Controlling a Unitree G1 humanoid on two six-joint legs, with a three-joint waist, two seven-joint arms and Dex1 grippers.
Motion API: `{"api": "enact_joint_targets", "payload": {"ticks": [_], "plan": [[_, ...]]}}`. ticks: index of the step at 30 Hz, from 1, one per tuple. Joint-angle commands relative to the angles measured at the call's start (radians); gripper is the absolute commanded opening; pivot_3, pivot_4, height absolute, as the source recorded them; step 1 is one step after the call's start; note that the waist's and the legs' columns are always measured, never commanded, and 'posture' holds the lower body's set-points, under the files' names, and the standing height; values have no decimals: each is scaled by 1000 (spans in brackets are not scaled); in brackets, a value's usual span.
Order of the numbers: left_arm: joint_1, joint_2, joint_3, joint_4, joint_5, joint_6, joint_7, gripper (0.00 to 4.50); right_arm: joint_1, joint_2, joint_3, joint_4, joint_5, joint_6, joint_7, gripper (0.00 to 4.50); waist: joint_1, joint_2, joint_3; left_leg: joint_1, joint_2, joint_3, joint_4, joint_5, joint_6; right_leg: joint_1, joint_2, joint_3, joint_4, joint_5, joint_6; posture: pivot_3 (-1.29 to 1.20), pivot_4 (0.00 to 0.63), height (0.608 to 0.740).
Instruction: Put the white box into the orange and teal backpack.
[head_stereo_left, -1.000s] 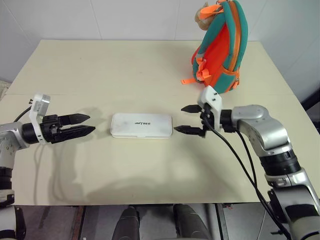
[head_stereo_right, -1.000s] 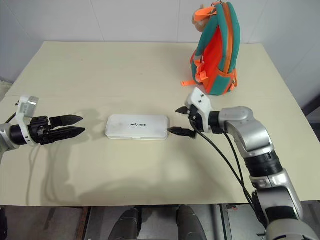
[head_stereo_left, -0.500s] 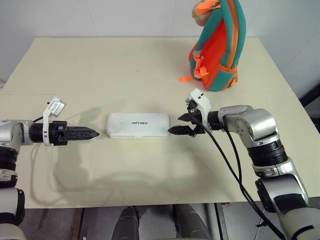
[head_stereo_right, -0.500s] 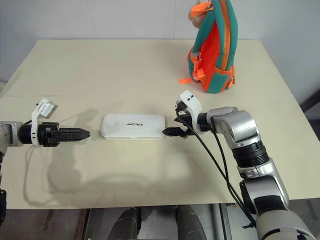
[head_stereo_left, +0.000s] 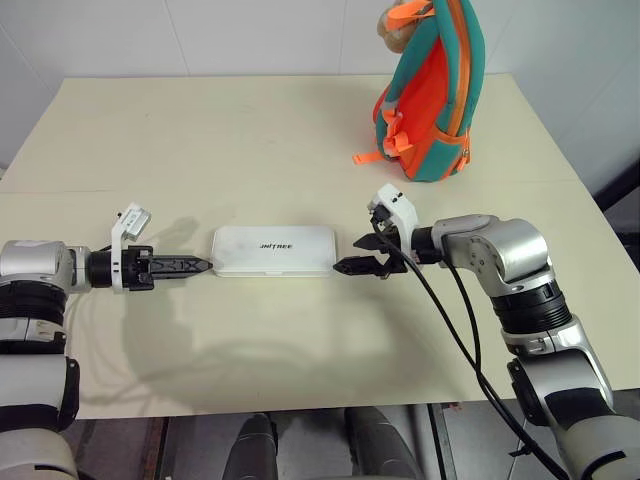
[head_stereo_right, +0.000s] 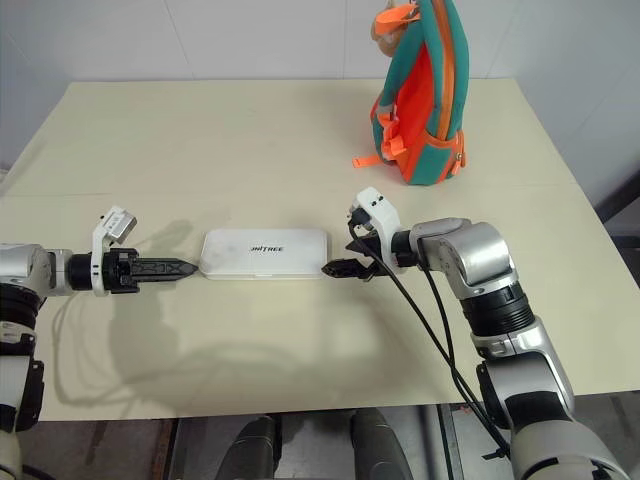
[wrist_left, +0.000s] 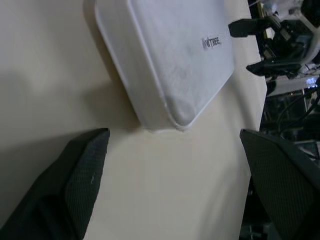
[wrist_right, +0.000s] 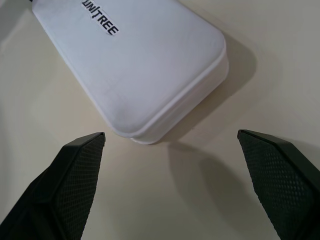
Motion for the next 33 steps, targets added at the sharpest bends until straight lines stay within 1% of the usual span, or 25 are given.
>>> {"api": "enact_joint_targets", "payload": {"ticks": [1,6,11,17,21,33], "plan": [[-20,-14,-10,64,38,-9,1,4459,-10,10,-13,-27,20,4,-5,4481,0,0,0,0,0,0,0,0,0,0,0,0,0,0,0,0,150,740],[-69,-52,23,158,52,-14,32,4459,-7,32,-6,-1,22,-11,-3,4481,1,0,0,1,0,-1,1,1,0,1,0,-1,2,0,0,0,150,740],[-85,-100,47,195,53,4,46,4459,-4,53,-7,23,22,-45,12,4481,6,0,0,1,-1,-3,3,2,0,4,0,-2,3,1,2,0,150,740],[-89,-127,58,201,51,42,27,4459,10,47,4,19,19,-69,26,4481,10,0,0,1,-2,-4,3,3,0,5,0,-3,2,2,2,0,150,740],[-92,-135,32,192,56,81,-22,4459,25,40,12,6,16,-77,35,4481,10,0,0,1,-2,-4,2,2,0,5,-1,-3,1,2,2,0,150,740],[-117,-187,13,163,34,159,-93,4459,68,13,11,-33,28,-143,76,4481,7,0,0,1,-2,-5,2,2,0,5,-1,-3,0,2,2,0,150,740]]}}
